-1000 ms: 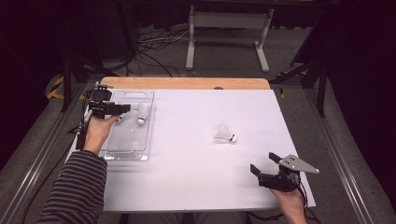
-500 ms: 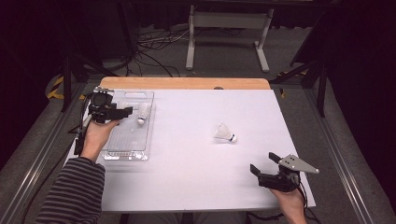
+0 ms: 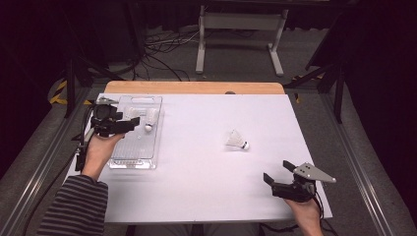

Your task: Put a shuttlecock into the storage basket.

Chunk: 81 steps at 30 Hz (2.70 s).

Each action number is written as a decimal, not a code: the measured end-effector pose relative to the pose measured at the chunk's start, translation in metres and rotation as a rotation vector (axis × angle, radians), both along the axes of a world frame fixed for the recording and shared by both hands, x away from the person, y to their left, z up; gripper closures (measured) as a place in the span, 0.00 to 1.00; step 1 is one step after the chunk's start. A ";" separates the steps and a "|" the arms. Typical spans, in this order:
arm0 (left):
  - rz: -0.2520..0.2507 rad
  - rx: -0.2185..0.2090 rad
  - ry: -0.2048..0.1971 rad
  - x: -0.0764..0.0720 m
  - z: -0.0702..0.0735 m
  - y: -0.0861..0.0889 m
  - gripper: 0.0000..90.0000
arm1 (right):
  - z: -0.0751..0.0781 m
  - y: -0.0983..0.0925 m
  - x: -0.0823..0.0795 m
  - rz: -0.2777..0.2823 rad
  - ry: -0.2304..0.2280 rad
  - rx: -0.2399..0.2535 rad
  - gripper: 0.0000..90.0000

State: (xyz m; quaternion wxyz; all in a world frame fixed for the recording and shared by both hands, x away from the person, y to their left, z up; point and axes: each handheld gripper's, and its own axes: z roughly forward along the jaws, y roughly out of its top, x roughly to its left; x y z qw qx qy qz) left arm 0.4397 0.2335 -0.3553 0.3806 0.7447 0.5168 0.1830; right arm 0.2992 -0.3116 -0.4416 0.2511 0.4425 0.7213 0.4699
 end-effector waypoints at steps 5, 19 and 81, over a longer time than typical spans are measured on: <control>-0.005 -0.008 -0.008 -0.007 -0.001 0.002 0.34 | 0.000 0.000 0.000 0.000 0.000 0.000 0.12; -0.017 -0.026 -0.038 -0.026 -0.005 0.006 0.33 | 0.000 0.000 0.000 0.001 -0.001 -0.001 0.12; -0.030 -0.083 -0.123 -0.092 -0.029 0.021 0.33 | 0.000 0.001 0.000 0.002 0.001 0.004 0.12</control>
